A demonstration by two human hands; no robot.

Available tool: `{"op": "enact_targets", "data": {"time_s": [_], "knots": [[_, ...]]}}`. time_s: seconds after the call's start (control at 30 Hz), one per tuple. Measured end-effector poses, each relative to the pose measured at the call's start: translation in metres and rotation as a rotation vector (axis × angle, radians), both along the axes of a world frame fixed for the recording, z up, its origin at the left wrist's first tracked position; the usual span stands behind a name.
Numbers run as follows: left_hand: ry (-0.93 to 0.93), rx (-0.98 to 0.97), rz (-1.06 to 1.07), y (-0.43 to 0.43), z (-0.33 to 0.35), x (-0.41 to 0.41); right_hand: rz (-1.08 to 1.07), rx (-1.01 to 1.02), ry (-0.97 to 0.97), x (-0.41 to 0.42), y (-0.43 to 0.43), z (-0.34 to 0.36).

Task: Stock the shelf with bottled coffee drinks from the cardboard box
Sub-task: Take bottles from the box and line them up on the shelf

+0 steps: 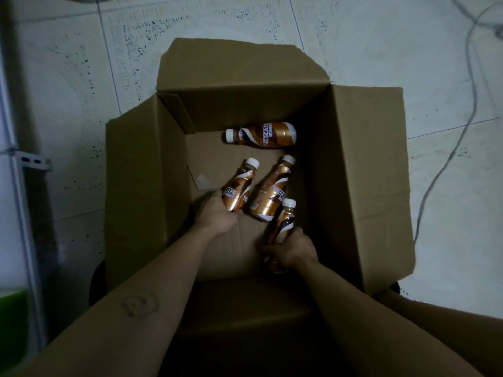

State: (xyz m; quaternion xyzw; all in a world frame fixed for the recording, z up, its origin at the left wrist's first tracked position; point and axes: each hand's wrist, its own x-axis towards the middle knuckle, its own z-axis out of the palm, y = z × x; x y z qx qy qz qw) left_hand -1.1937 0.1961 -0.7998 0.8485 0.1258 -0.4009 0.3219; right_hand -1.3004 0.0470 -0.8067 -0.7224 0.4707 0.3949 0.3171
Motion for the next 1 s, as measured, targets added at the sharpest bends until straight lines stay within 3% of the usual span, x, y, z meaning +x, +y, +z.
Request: {"op": "enact_targets", "data": {"time_s": [0.1, 0.2, 0.37, 0.6, 1.0], "knots": [[0.128, 0.031, 0.028, -0.007, 0.004, -0.004, -0.026, 0.036, 0.001, 0.003, -0.004, 0.003], [0.285, -0.064, 0.16, -0.008, 0.013, -0.017, -0.089, 0.037, -0.034, 0.004, -0.008, 0.011], [0.278, -0.182, 0.148, -0.002, 0.043, -0.031, -0.07, 0.06, -0.158, 0.004, -0.012, 0.04], [0.001, -0.242, 0.137, 0.008, 0.137, -0.022, -0.006, 0.143, -0.444, 0.026, -0.012, 0.137], [-0.647, -0.464, 0.15, 0.044, 0.372, -0.031, 0.19, 0.211, -1.093, 0.043, -0.003, 0.397]]}}
